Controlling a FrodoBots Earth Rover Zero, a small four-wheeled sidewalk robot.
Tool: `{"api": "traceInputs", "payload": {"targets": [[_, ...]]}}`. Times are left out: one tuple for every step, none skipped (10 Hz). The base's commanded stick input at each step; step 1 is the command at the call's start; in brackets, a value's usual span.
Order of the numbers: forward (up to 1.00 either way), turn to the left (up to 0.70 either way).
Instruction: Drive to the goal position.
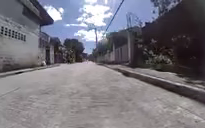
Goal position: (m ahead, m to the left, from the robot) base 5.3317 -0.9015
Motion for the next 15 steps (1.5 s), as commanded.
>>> {"api": "traceInputs", "payload": {"targets": [[1.00, 0.00], [1.00, 0.00], [1.00, 0.00], [1.00, 0.00], [1.00, 0.00], [1.00, 0.00], [1.00, 0.02], [1.00, 0.05], [1.00, 0.08], [1.00, 0.00], [1.00, 0.00], [1.00, 0.00], [1.00, -0.03], [1.00, -0.13], [1.00, -0.32]]}}
